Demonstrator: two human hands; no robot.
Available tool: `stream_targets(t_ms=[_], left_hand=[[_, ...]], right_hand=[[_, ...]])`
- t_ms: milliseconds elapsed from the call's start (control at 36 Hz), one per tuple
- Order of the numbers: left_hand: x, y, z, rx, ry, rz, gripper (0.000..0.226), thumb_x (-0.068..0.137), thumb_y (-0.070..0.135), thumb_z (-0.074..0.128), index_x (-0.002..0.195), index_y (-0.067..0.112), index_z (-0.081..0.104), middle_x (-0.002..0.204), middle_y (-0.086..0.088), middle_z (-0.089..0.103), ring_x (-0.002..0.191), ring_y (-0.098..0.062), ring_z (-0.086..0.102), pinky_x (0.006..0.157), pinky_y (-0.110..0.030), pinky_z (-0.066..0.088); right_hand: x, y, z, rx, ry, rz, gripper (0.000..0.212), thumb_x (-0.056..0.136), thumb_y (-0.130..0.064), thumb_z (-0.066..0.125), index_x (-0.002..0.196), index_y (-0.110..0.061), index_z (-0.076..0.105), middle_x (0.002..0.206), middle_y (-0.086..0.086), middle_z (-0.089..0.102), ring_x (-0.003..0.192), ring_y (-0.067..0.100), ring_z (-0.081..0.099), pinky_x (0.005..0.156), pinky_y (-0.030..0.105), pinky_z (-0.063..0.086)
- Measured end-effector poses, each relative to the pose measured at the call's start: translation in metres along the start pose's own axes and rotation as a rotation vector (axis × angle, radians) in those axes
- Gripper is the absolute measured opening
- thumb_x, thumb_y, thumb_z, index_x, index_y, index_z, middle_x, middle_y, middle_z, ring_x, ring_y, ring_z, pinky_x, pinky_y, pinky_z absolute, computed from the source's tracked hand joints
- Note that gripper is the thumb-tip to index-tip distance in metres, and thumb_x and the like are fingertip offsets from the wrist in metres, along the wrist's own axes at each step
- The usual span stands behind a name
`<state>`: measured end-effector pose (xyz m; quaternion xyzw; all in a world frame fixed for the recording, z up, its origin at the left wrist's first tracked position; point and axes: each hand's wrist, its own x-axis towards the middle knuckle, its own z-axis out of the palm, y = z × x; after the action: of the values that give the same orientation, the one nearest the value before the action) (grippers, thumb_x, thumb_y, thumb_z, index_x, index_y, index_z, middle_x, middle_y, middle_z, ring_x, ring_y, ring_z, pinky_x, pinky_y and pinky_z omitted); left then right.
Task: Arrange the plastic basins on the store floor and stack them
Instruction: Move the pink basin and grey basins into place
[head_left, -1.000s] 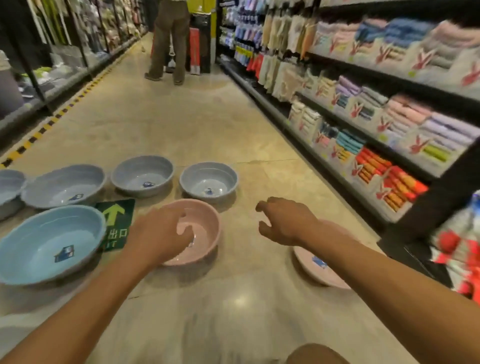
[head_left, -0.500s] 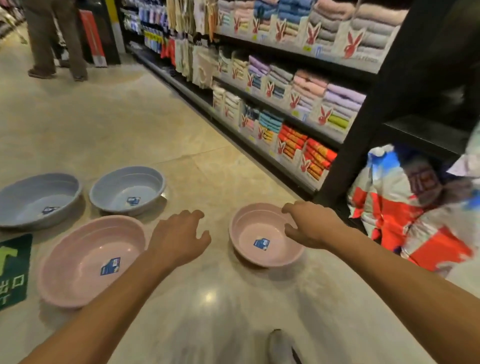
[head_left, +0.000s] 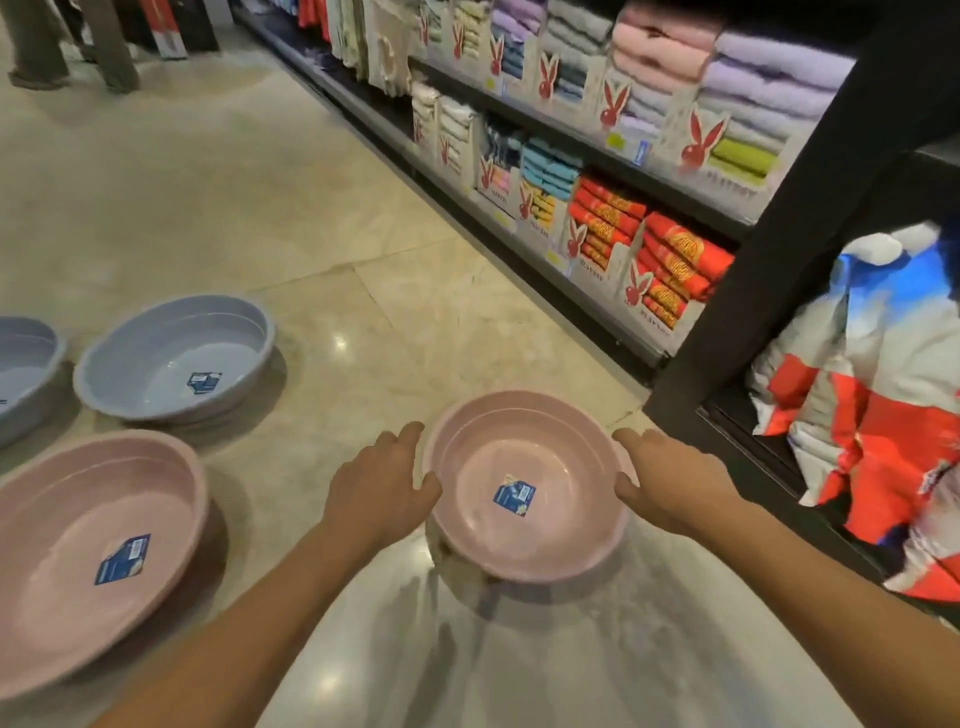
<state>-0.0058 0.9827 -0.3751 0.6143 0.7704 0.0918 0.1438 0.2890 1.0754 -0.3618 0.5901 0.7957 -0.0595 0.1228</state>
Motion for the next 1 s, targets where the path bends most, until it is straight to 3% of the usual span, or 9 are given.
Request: stream_targets(t_ms=[111, 306, 417, 583, 722, 861, 1000], left_hand=[[0.03, -0.006, 0.045, -0.032, -0.05, -0.045, 0.064, 0.092, 0.047, 0.047, 0.15, 0.028, 0.026, 0.119, -0.007, 0.055, 0.102, -0.028, 0.061, 0.074, -0.036, 0.044], [0.06, -0.017, 0.099, -0.05, -0.17, -0.143, 0.077, 0.089, 0.053, 0.047, 0.154, 0.032, 0.011, 0.108, -0.008, 0.057, 0.093, -0.029, 0.061, 0.08, -0.044, 0.055], [0.069, -0.023, 0.113, -0.145, -0.232, -0.181, 0.079, 0.089, 0.042, 0.054, 0.156, 0.027, 0.015, 0.101, -0.007, 0.06, 0.09, -0.028, 0.062, 0.08, -0.041, 0.054], [0.071, -0.022, 0.118, -0.241, -0.193, -0.157, 0.075, 0.089, 0.022, 0.059, 0.155, 0.024, 0.023, 0.087, 0.0, 0.056, 0.08, -0.023, 0.059, 0.069, -0.034, 0.05], [0.069, -0.03, 0.106, -0.288, -0.161, -0.177, 0.08, 0.087, 0.031, 0.063, 0.157, 0.028, 0.023, 0.105, 0.0, 0.064, 0.09, -0.018, 0.062, 0.078, -0.032, 0.049], [0.061, -0.025, 0.065, -0.344, -0.036, -0.092, 0.07, 0.085, 0.021, 0.069, 0.149, 0.027, 0.041, 0.084, 0.018, 0.06, 0.073, -0.004, 0.058, 0.063, -0.022, 0.042], [0.043, -0.025, 0.016, -0.375, 0.053, -0.102, 0.068, 0.084, 0.019, 0.068, 0.147, 0.029, 0.043, 0.087, 0.014, 0.059, 0.074, -0.003, 0.059, 0.074, -0.031, 0.045]], right_hand=[[0.039, 0.022, 0.041, 0.027, -0.055, 0.058, 0.053, 0.1, -0.047, 0.046, 0.148, -0.03, 0.032, 0.125, 0.003, 0.057, 0.105, 0.026, 0.063, 0.075, 0.037, 0.052], [0.07, 0.044, 0.107, 0.174, -0.148, 0.135, 0.067, 0.097, -0.052, 0.052, 0.151, -0.039, 0.016, 0.12, 0.003, 0.055, 0.093, 0.022, 0.063, 0.083, 0.04, 0.059], [0.078, 0.051, 0.129, 0.285, -0.184, 0.108, 0.072, 0.096, -0.044, 0.052, 0.155, -0.035, 0.011, 0.115, 0.006, 0.055, 0.093, 0.027, 0.065, 0.081, 0.044, 0.058], [0.086, 0.054, 0.142, 0.405, -0.111, 0.054, 0.068, 0.088, -0.043, 0.058, 0.147, -0.031, 0.027, 0.107, 0.0, 0.061, 0.089, 0.021, 0.065, 0.079, 0.046, 0.061], [0.088, 0.055, 0.135, 0.419, -0.077, 0.044, 0.077, 0.086, -0.046, 0.057, 0.153, -0.03, 0.023, 0.106, 0.0, 0.058, 0.087, 0.018, 0.063, 0.075, 0.042, 0.061], [0.08, 0.047, 0.098, 0.408, -0.033, 0.04, 0.078, 0.086, -0.047, 0.059, 0.153, -0.029, 0.025, 0.11, 0.002, 0.058, 0.092, 0.021, 0.06, 0.08, 0.044, 0.058], [0.061, 0.03, 0.055, 0.404, 0.067, -0.014, 0.074, 0.085, -0.047, 0.06, 0.15, -0.032, 0.028, 0.111, 0.0, 0.058, 0.093, 0.02, 0.06, 0.081, 0.042, 0.059]])
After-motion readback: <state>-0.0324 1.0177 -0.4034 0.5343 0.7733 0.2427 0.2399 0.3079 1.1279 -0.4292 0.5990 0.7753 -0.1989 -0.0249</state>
